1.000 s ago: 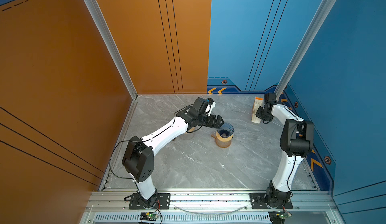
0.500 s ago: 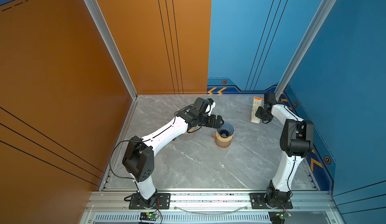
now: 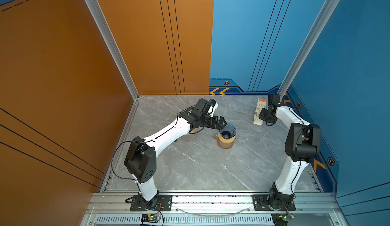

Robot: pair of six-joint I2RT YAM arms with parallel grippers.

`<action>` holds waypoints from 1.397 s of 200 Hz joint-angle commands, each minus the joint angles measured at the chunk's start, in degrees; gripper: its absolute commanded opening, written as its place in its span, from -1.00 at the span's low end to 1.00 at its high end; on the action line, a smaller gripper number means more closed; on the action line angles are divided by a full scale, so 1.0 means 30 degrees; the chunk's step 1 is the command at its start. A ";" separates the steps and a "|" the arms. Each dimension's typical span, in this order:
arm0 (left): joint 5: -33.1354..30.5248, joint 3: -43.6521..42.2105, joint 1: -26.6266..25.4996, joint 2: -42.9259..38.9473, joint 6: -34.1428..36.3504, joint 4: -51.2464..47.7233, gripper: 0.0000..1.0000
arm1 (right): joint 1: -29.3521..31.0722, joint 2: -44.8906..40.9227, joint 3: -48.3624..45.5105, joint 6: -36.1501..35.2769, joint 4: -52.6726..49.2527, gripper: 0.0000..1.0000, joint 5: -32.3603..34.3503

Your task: Place the coffee filter in the dripper

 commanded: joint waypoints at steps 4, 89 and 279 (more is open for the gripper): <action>0.0423 0.0572 -0.0192 0.0200 0.0035 -0.0407 0.96 | 0.0272 -0.0506 -0.0036 -0.0006 -0.0539 -0.70 -0.0338; 0.0363 0.0492 -0.0185 0.0180 0.0019 -0.0389 0.96 | 0.0242 0.1197 0.1397 -0.0065 -0.0524 -0.70 -0.0278; 0.0445 0.0719 -0.0211 0.0458 -0.0048 -0.0480 0.96 | 0.0334 0.0618 0.1217 -0.0214 -0.0627 -0.69 0.0468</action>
